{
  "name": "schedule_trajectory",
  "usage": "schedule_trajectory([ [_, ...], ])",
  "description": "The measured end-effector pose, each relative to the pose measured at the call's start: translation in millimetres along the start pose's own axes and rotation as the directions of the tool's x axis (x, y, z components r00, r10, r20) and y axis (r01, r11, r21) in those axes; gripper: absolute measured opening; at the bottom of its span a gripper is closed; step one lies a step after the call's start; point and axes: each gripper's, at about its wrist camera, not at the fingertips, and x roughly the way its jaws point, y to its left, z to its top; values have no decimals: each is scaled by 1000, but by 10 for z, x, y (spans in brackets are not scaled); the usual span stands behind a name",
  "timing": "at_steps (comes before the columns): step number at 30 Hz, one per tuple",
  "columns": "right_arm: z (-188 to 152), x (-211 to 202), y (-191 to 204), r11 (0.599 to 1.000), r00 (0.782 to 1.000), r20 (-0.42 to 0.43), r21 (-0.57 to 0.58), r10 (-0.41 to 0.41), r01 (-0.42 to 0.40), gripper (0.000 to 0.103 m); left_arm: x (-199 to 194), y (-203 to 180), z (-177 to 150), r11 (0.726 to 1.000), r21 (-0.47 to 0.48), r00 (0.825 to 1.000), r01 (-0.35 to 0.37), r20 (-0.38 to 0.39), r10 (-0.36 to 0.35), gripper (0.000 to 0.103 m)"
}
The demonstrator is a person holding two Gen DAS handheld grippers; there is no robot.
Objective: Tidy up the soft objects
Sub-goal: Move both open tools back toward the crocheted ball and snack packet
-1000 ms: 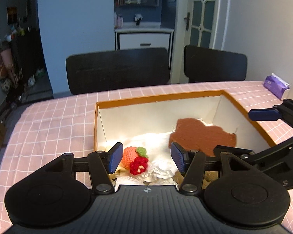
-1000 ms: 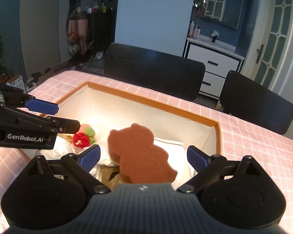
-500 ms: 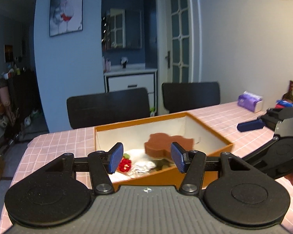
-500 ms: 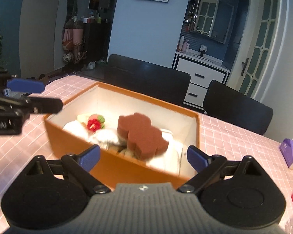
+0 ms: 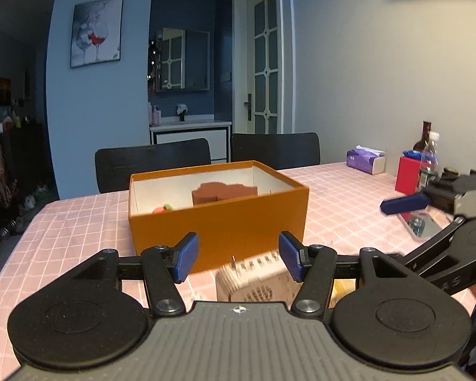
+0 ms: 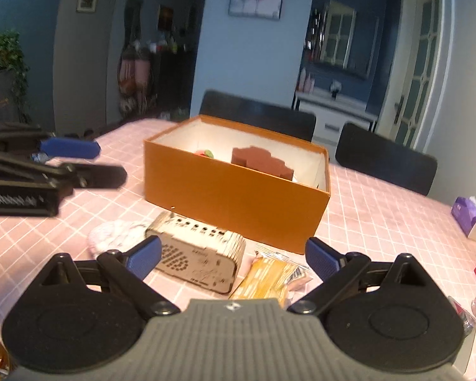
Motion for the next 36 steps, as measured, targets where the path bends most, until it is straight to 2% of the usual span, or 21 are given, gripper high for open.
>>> schedule_trajectory([
  [3, -219, -129, 106, 1000, 999, 45, -18, -20, 21, 97, -90, -103, -199, 1000, -4, 1000, -12, 5, 12, 67],
  [7, -477, -221, 203, 998, 994, 90, -28, -54, 57, 97, -162, -109, -423, 997, -70, 1000, -9, -10, 8, 67],
  [11, -689, -209, 269, 995, 990, 107, -41, -88, 93, 97, -192, -112, -620, 996, -66, 997, -58, -55, 54, 67],
  [14, -793, -127, 277, 992, 990, 77, -47, -116, 120, 97, -184, -85, -703, 994, -52, 992, -100, -88, 95, 68],
  [18, -905, -24, 214, 986, 987, 46, -47, -155, 157, 97, -167, -10, -769, 987, -57, 983, -149, -116, 142, 74],
  [26, -1014, 207, -39, 977, 976, -42, 2, -214, 214, 97, -55, 8, -833, 983, 0, 973, -183, -142, 181, 83],
  [31, -974, 376, -207, 978, 976, -88, 48, -199, 203, 97, 92, 6, -768, 983, 64, 971, -175, -153, 183, 86],
  [36, -879, 544, -258, 985, 984, -108, 78, -144, 153, 97, 269, 4, -685, 981, 117, 969, -152, -176, 171, 86],
])
